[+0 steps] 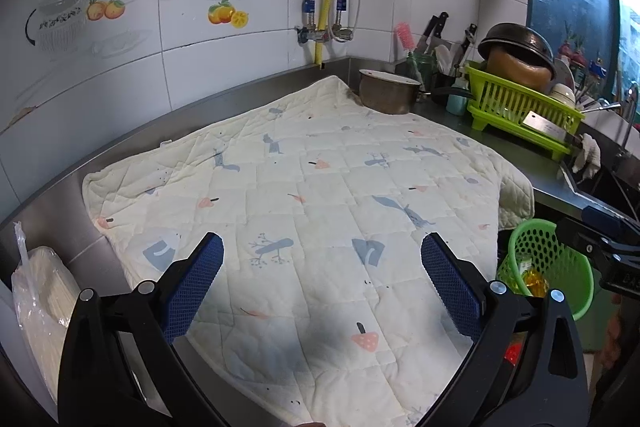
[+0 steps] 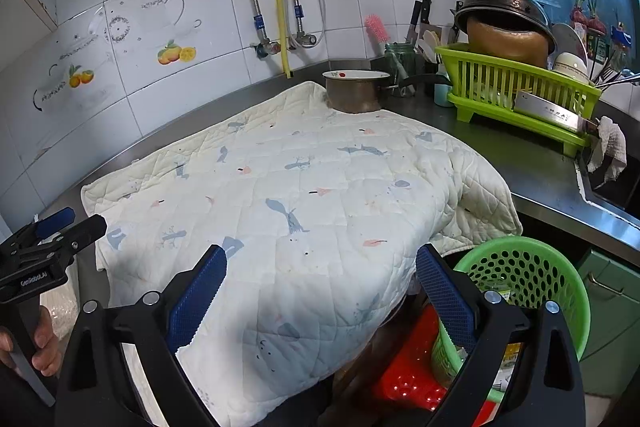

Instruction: Collect trash

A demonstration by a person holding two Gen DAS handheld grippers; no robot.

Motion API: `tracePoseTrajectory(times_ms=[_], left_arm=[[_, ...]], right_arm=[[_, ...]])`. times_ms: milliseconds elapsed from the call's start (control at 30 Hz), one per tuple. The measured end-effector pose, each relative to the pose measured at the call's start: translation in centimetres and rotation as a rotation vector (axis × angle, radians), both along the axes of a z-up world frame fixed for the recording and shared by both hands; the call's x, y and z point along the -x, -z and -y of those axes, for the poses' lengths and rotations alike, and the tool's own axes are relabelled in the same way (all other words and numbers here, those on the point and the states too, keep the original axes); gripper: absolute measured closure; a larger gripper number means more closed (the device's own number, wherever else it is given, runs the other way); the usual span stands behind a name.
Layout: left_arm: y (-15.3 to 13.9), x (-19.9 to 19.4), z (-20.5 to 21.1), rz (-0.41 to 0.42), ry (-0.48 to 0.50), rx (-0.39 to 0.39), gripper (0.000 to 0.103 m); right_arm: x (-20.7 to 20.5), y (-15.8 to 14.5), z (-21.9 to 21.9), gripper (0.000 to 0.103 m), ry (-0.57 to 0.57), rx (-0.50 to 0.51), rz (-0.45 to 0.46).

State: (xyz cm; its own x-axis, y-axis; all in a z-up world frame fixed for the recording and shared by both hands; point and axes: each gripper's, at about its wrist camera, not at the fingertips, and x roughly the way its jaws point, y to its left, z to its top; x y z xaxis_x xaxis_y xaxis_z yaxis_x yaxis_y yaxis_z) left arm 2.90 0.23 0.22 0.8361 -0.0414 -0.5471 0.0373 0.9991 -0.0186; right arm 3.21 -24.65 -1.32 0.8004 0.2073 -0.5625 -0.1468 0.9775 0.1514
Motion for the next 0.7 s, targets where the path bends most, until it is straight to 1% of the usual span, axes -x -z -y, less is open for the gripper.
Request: tracePoseTrajectory(times_ms=[700], left_arm=[[0.22,-0.03,-0.12,-0.008,-0.005,0.001,0.005]], right_arm=[[-0.19,0.07,-0.34,0.010,-0.010,0.000,-0.007]])
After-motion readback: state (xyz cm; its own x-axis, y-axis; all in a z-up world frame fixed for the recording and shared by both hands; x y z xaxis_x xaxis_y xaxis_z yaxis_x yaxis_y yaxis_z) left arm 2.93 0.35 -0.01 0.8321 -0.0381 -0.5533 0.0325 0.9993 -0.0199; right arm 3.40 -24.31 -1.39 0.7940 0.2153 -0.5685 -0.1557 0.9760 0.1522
